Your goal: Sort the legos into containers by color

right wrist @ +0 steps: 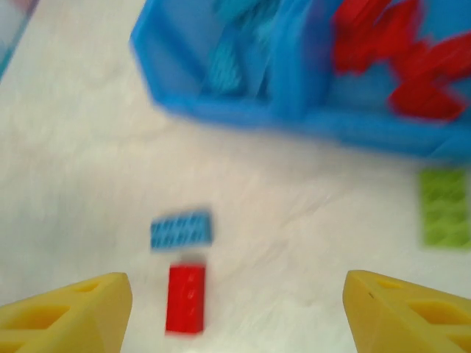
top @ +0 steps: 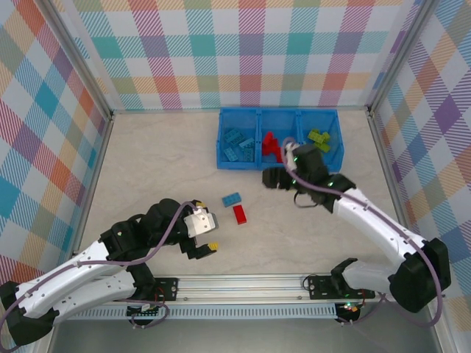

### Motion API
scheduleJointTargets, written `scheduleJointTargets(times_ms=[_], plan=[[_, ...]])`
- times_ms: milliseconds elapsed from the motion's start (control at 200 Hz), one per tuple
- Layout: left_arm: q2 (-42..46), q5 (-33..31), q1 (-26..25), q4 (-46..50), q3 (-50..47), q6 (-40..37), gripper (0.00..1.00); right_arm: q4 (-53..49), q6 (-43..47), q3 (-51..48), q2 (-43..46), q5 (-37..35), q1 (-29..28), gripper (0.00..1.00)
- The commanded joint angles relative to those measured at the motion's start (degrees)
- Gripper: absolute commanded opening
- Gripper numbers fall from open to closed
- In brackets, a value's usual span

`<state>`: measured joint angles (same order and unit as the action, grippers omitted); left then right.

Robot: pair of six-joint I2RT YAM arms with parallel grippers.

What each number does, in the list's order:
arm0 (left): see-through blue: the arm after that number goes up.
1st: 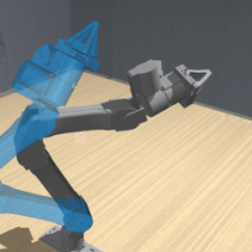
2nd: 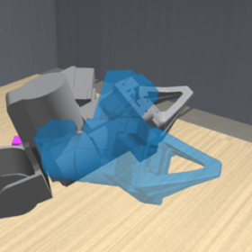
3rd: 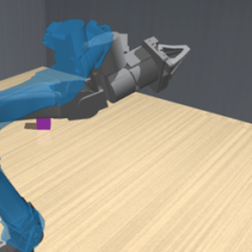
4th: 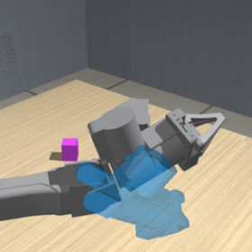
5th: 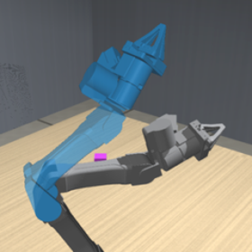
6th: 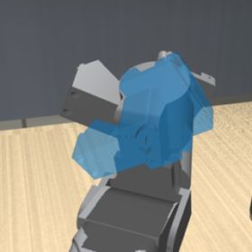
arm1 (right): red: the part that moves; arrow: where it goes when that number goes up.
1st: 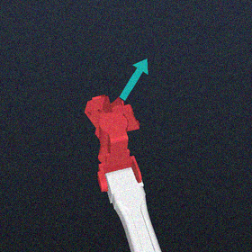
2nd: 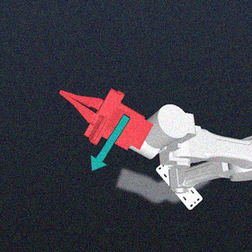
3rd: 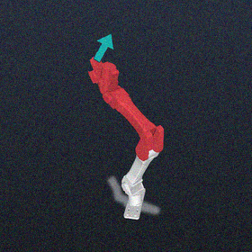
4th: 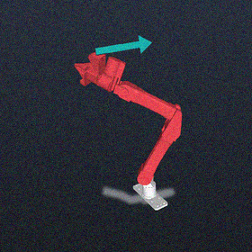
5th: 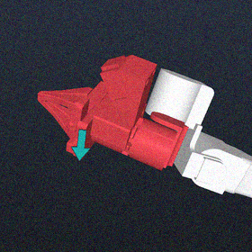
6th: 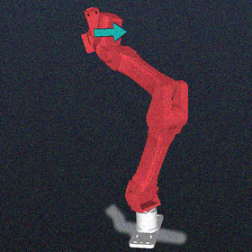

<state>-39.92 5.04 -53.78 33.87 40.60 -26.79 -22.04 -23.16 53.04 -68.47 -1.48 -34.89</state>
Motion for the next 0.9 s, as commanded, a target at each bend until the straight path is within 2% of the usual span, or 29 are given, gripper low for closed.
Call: scheduleJointTargets(times_ms=[0,95,195,500,635,770,895], plan=[[0.3,2.1,1.0,-1.0,-0.7,-2.1,1.0,-0.5,-4.7,-3.3,-1.6,-2.9,-7.7,0.75],[0.3,3.7,1.3,0.2,-0.6,-3.3,1.0,0.6,-5.1,-3.0,-6.5,-4.0,-15.1,0.76],[-0.1,4.3,1.5,1.4,-0.1,-3.5,1.0,0.8,-6.1,-0.9,-12.7,-6.2,-19.3,0.77],[-0.8,4.2,1.5,2.1,0.0,-3.8,1.0,7.8,-1.9,3.3,-28.9,-14.9,-22.3,0.76],[-1.1,3.6,1.5,2.3,0.1,-3.8,1.0,8.9,-2.3,4.5,-33.4,-14.1,-22.5,0.6],[-1.0,3.1,1.5,2.3,0.0,-3.7,1.0,10.6,-3.9,2.6,-32.7,-13.8,-22.6,0.43],[-1.0,3.1,1.5,1.8,-0.1,-3.7,1.0,10.9,-4.6,-0.1,-29.0,-14.2,-22.5,0.37]])
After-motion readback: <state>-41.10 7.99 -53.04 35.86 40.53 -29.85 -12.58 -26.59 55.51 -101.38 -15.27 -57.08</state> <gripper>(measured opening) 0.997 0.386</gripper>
